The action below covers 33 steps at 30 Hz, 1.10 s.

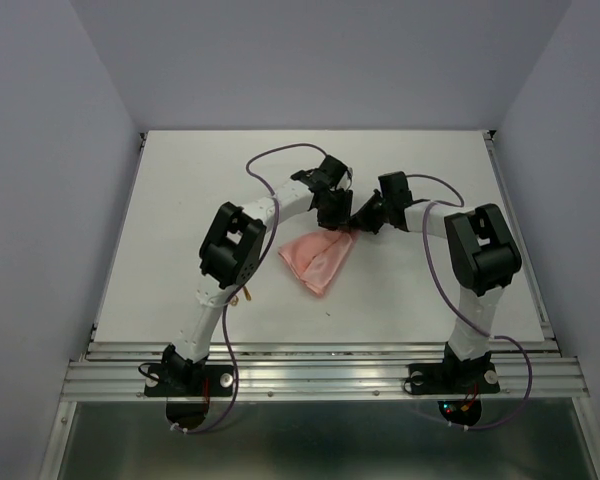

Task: Fold the napkin into a case and place the utensils inside
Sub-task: Fold the smaller-rectangle-folded napkin at the center of the board.

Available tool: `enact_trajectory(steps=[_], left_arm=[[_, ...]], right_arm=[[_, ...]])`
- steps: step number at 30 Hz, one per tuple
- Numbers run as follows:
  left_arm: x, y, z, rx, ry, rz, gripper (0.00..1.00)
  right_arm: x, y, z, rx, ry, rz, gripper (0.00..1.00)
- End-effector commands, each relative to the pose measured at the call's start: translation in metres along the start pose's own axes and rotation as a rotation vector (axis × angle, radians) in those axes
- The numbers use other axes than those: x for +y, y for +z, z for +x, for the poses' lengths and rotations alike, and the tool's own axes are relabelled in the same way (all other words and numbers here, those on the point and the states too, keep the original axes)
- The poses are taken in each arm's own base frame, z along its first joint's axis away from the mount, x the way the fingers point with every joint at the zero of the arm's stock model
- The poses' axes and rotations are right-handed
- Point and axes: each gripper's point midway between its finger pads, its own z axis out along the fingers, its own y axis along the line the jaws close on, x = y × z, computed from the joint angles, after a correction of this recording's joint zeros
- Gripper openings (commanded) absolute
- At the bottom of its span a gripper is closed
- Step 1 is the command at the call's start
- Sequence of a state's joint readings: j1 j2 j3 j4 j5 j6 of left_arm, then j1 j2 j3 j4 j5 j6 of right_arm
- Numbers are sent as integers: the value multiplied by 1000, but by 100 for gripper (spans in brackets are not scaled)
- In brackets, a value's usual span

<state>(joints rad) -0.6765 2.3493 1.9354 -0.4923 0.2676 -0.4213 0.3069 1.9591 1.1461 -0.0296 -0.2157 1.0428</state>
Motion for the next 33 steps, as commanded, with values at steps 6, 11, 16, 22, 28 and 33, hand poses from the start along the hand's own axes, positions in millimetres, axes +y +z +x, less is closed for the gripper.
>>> enact_trajectory(steps=[6,11,16,22,28,33], left_arm=[[14,-55,16,1,95,-92,81],[24,-91,26,-23,91,-122,89],[76,-119,44,-55,-52,-174,89],[95,-117,72,-30,-148,-51,90],[95,-96,85,11,-166,42,90],[84,-90,91,35,-190,162,65]], right_arm=[[-43,18,14,31,-33,87,1],[-43,19,14,25,-35,68,1],[-44,19,16,30,-34,68,1],[-42,20,15,33,-37,61,1],[-41,19,16,35,-34,61,1],[-41,18,15,30,-31,62,1]])
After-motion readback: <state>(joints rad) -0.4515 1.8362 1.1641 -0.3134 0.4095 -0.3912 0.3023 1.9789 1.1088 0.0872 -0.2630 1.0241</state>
